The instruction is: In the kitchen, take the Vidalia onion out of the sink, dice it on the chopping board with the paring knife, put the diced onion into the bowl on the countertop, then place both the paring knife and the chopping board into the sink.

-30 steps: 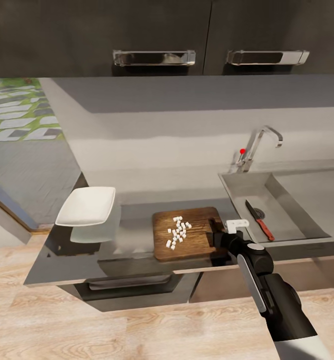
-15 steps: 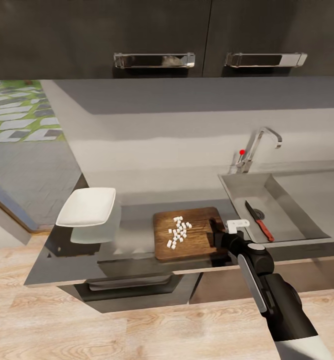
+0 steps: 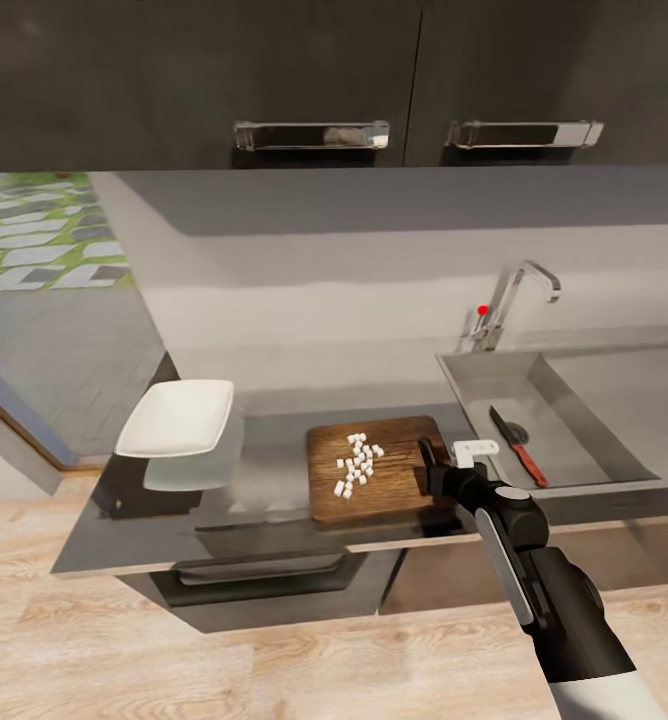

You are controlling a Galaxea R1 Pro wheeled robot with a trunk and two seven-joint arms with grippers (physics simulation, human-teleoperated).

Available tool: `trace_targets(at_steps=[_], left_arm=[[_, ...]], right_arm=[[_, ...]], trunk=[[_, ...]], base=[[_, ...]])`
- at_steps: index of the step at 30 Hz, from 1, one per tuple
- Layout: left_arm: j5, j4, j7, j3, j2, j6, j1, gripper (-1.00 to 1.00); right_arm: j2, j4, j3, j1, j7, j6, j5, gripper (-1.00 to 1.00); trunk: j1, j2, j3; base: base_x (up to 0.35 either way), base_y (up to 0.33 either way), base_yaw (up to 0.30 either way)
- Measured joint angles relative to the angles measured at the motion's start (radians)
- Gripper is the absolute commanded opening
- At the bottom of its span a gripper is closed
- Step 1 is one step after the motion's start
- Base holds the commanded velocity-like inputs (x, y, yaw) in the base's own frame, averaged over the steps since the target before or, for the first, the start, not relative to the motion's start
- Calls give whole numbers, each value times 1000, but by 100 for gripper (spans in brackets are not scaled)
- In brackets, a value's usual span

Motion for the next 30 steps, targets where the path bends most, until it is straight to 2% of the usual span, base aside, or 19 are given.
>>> trace_targets(at_steps=[10, 19, 30], left_arm=[[0, 0, 0, 0, 0, 0, 0, 100], [0, 0, 0, 0, 0, 0, 0, 100], [0, 0, 0, 0, 0, 0, 0, 100]], right_arm=[[0, 0, 0, 0, 0, 0, -2, -100], [0, 0, 0, 0, 0, 0, -2, -100], [0, 0, 0, 0, 0, 0, -2, -100]], trunk=[[0, 0, 16], [0, 0, 30], [0, 0, 47]], base=[[1, 264, 0], [94, 269, 0], [96, 87, 0]])
